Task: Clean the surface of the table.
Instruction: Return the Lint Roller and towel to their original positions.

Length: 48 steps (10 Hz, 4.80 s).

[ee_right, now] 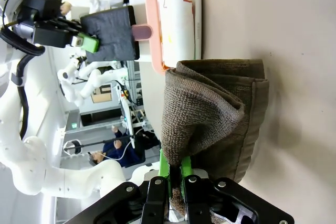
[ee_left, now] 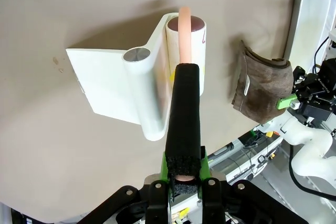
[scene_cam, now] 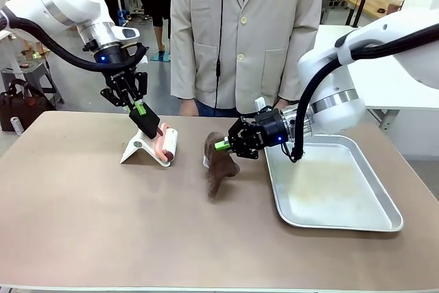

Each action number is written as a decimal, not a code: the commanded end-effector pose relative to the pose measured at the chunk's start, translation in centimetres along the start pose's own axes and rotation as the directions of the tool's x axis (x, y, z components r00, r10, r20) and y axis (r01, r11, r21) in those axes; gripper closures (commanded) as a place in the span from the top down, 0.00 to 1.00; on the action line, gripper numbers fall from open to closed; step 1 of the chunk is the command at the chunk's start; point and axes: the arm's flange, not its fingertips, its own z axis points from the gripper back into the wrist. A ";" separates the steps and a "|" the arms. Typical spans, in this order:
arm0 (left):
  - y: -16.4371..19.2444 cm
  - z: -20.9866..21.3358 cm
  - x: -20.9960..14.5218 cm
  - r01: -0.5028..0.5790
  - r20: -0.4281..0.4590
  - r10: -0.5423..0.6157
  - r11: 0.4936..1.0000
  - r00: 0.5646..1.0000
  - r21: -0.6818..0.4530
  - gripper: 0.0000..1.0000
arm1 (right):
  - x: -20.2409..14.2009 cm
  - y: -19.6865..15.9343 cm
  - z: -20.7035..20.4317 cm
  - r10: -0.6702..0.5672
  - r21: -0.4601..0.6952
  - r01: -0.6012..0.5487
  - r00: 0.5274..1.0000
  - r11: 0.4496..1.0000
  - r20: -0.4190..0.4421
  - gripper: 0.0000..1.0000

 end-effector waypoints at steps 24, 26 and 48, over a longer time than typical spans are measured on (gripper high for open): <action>5.0 -0.1 -0.1 0.022 -0.001 -0.022 0.996 1.000 -0.085 1.00 | 0.0 0.0 0.5 -0.039 -0.001 0.039 0.998 0.999 0.057 0.78; 5.0 -0.1 -0.3 0.026 0.005 -0.026 0.996 1.000 -0.090 1.00 | 0.0 -0.1 0.7 -0.042 -0.003 0.042 0.997 0.999 0.065 1.00; 13.0 2.7 -22.4 0.491 0.428 -0.325 0.789 0.843 -0.368 1.00 | -9.6 6.2 9.6 0.030 -0.056 -0.037 0.993 0.998 -0.118 1.00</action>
